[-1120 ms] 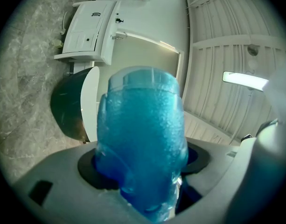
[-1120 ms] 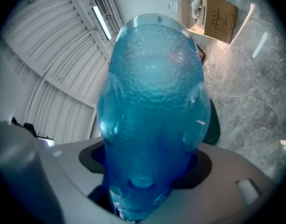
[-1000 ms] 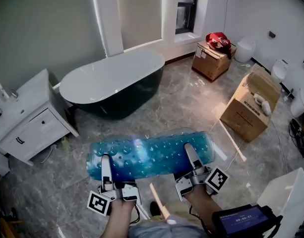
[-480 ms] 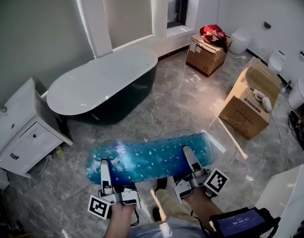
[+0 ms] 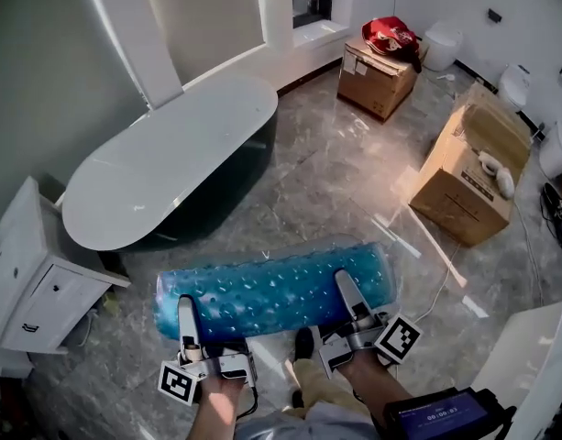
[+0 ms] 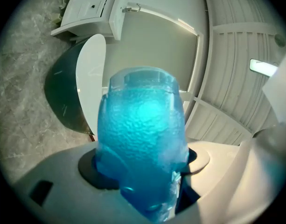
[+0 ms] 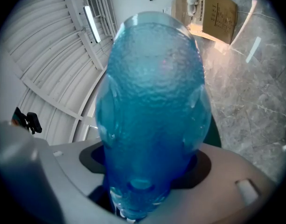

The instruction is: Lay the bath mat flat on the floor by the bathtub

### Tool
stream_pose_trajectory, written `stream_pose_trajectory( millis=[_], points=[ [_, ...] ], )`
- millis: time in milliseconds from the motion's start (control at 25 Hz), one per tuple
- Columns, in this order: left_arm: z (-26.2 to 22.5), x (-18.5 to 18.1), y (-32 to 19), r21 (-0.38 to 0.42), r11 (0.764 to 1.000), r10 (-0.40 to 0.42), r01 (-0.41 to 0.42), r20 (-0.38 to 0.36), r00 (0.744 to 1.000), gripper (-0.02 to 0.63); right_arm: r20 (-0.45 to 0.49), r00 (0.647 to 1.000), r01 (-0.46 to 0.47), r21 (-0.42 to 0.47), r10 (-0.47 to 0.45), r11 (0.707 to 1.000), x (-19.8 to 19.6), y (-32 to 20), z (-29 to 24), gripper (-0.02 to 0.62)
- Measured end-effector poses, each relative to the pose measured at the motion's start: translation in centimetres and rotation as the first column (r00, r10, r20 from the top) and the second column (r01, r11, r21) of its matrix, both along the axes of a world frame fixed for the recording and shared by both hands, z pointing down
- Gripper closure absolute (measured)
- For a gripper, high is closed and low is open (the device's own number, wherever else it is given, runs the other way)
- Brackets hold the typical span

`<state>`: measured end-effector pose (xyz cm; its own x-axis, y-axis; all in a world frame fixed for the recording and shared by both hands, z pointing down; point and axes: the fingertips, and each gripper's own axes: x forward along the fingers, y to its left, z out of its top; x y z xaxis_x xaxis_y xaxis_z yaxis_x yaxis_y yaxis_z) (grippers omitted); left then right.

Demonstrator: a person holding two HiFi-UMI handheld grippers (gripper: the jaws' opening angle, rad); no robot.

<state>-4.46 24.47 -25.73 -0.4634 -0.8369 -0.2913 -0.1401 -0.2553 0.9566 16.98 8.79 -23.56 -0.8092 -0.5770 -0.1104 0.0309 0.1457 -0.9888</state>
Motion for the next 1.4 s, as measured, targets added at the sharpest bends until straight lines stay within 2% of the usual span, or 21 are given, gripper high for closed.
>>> stream_pose_trajectory(
  millis=[240, 480, 640, 800, 960, 1120, 1400],
  points=[
    [-0.6, -1.9, -8.4, -0.042, 0.998, 0.056, -0.054, 0.045, 0.997, 0.273, 0.014, 0.999, -0.052, -0.021, 0.052, 0.998, -0.8, -7.5, -0.7, 0.258],
    [-4.1, -3.3, -14.2, 0.024, 0.995, 0.098, -0.099, 0.034, 0.995, 0.273, 0.043, 0.995, -0.091, 0.003, 0.090, 0.996, -2.2, -12.0, -2.9, 0.258],
    [-5.0, -5.1, -17.3, 0.031, 0.990, 0.136, -0.139, 0.067, 0.988, 0.273, 0.062, 0.990, -0.131, 0.022, 0.129, 0.991, -3.5, -14.4, -3.9, 0.258],
    [-5.0, -6.9, -20.9, 0.028, 0.980, 0.195, -0.197, 0.063, 0.979, 0.273, 0.057, 0.980, -0.192, 0.016, 0.191, 0.981, -4.5, -16.6, -3.9, 0.258],
    [-2.2, -11.3, -26.9, 0.008, 0.959, 0.281, -0.282, 0.048, 0.958, 0.273, 0.048, 0.960, -0.278, -0.002, 0.277, 0.961, -8.1, -20.3, -1.1, 0.258],
    [-1.1, -14.8, -31.8, -0.010, 0.929, 0.370, -0.370, 0.045, 0.928, 0.275, 0.041, 0.928, -0.370, -0.024, 0.371, 0.929, -10.7, -22.8, 0.3, 0.259],
    [-1.2, -18.1, -38.4, -0.014, 0.872, 0.489, -0.488, 0.030, 0.872, 0.276, 0.021, 0.876, -0.482, -0.016, 0.482, 0.876, -13.3, -26.2, -0.2, 0.265]
  ],
)
